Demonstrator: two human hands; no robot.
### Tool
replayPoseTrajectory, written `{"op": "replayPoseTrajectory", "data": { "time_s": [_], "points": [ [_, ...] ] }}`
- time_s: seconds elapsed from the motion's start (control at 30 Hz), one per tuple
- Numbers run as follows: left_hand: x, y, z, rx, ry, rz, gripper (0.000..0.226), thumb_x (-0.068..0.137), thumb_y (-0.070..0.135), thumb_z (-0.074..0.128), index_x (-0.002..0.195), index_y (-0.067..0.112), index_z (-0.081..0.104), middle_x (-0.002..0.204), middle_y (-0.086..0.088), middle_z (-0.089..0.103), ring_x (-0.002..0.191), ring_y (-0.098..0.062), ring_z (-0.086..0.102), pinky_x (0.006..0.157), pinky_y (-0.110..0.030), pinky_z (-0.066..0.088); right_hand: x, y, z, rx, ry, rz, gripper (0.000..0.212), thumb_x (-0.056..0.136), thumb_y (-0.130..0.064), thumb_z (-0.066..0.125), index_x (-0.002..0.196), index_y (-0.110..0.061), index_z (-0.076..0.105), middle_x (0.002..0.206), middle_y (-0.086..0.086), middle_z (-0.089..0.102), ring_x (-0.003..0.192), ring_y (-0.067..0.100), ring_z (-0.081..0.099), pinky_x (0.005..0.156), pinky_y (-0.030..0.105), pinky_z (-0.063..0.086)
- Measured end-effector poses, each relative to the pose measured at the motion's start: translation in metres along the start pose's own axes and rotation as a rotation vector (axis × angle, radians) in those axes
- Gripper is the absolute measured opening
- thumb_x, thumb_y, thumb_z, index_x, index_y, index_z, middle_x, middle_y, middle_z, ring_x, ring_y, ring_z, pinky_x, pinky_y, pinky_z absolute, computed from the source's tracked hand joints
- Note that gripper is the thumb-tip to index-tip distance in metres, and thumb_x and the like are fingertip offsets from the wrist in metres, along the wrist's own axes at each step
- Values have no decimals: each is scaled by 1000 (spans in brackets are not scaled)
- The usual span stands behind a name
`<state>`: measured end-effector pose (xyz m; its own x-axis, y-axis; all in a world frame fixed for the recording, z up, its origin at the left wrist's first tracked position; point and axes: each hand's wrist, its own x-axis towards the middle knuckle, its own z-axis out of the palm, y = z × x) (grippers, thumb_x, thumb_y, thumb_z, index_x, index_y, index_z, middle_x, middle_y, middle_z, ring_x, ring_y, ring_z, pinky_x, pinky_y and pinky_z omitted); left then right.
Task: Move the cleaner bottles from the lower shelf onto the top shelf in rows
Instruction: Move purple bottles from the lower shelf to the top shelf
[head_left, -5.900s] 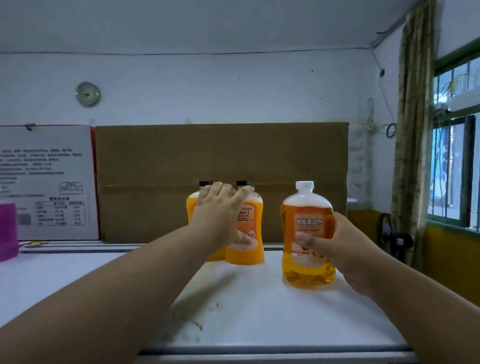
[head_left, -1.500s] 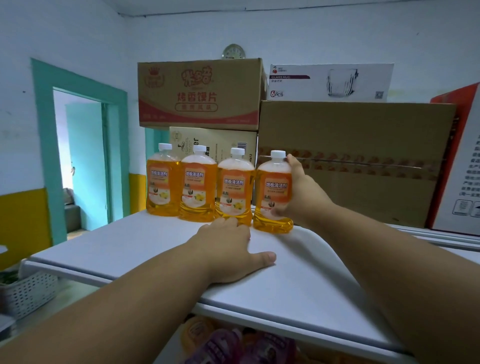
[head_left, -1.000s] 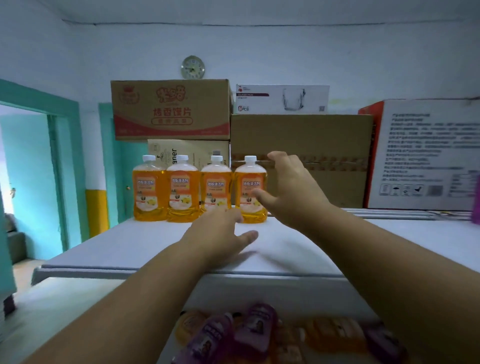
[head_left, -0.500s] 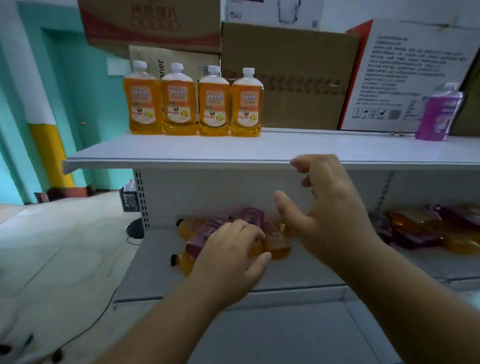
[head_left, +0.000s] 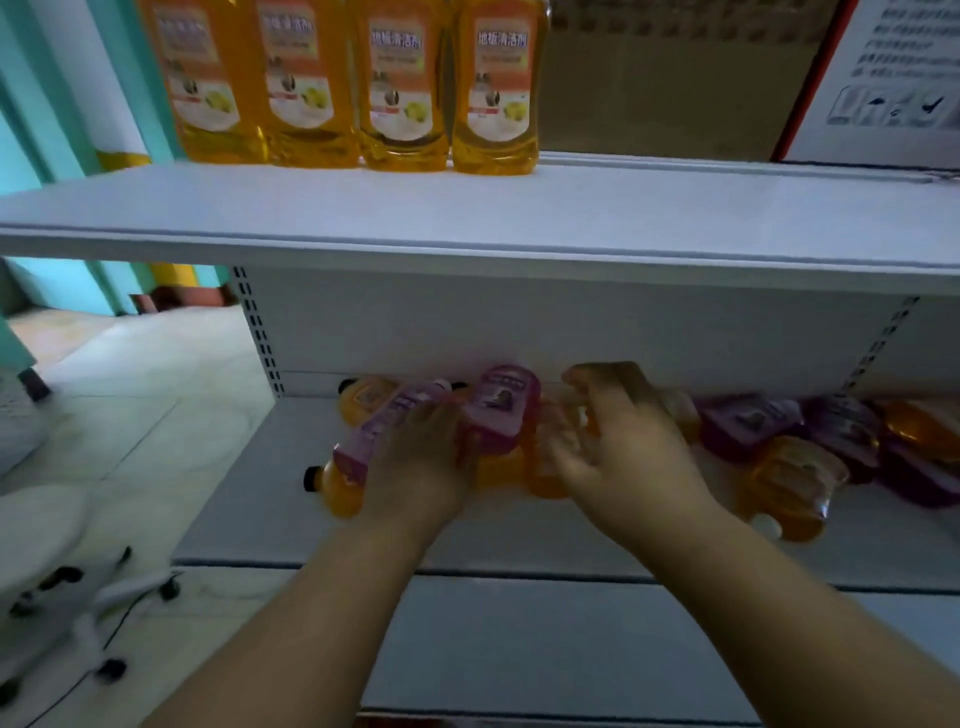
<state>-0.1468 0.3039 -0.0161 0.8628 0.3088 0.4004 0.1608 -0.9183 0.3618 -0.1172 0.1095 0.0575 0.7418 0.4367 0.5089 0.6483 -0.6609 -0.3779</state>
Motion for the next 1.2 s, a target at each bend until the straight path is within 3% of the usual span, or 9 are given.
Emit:
{"op": "replayPoseTrajectory", "data": {
  "time_s": [0.07, 0.17, 0.33, 0.53, 0.6, 0.73, 0.9, 1.03, 1.2],
  "points": [
    [17, -16, 3, 194, 13, -170, 48, 89, 45, 54, 126, 15, 55, 126, -10, 56, 116, -33, 49, 91, -43, 40, 12, 12, 10, 30, -41, -7, 41, 84, -33, 69, 120, -18, 57, 113, 4, 52, 95, 22, 53, 73, 27, 38],
    [36, -34, 4, 279, -212, -408, 88, 72, 63, 64, 140, 14, 37, 133, -13, 51, 120, -36, 48, 97, -46, 38, 26, 27, 24, 69, -58, -53, 37, 83, -32, 70, 115, -17, 58, 106, 1, 50, 93, 22, 53, 69, 27, 34],
    [33, -37, 0, 174, -166, -478, 85, 70, 58, 70, 138, 18, 39, 127, -13, 59, 113, -37, 55, 94, -44, 44, 42, 44, 49, 156, -160, -50, 39, 83, -42, 65, 117, -29, 49, 110, -5, 44, 97, 19, 53, 75, 28, 40],
    [-27, -7, -29, -339, 123, -453, 71, 55, 61, 73, 116, 29, 58, 99, 2, 66, 85, -14, 64, 64, -24, 44, 57, 45, 92, 186, -182, -60, 53, 76, -60, 51, 115, -24, 57, 111, 7, 56, 97, 30, 60, 77, 30, 42],
    [-47, 5, -43, -529, 152, -518, 73, 48, 67, 77, 112, 42, 51, 98, 17, 66, 84, 0, 65, 64, -21, 47, 65, 41, 111, 120, -235, 21, 58, 76, -67, 52, 114, -25, 61, 120, 6, 56, 103, 28, 60, 86, 29, 43],
    [-83, 20, -67, -828, 195, -603, 65, 46, 89, 67, 102, 62, 47, 98, 23, 68, 86, -4, 70, 67, -32, 57, 84, 19, 134, -101, -410, 165, 61, 85, -65, 44, 120, -17, 61, 132, 16, 51, 125, 37, 45, 105, 47, 39],
    [-112, 20, -92, -1317, 237, -835, 90, 55, 89, 60, 115, 22, 69, 105, -19, 72, 88, -33, 69, 69, -46, 56, 96, 0, 129, -100, -424, 380, 67, 82, -51, 59, 134, -14, 45, 135, 18, 48, 125, 39, 44, 104, 50, 40],
    [-125, 8, -112, -1500, 150, -796, 68, 73, 70, 60, 112, 16, 74, 107, -19, 72, 86, -29, 70, 69, -43, 57, 85, -1, 124, -29, -544, 505, 119, 64, -59, 73, 152, -15, 6, 153, 21, 30, 139, 44, 31, 111, 53, 31],
    [-136, -8, -131, -1538, 3, -681, 84, 47, 71, 86, 102, 9, 74, 84, -17, 67, 71, -28, 66, 65, -43, 56, 65, -14, 130, 136, -663, 499, 129, 60, -59, 83, 153, -9, 10, 153, 16, 34, 137, 36, 37, 106, 42, 35]
  ]
}}
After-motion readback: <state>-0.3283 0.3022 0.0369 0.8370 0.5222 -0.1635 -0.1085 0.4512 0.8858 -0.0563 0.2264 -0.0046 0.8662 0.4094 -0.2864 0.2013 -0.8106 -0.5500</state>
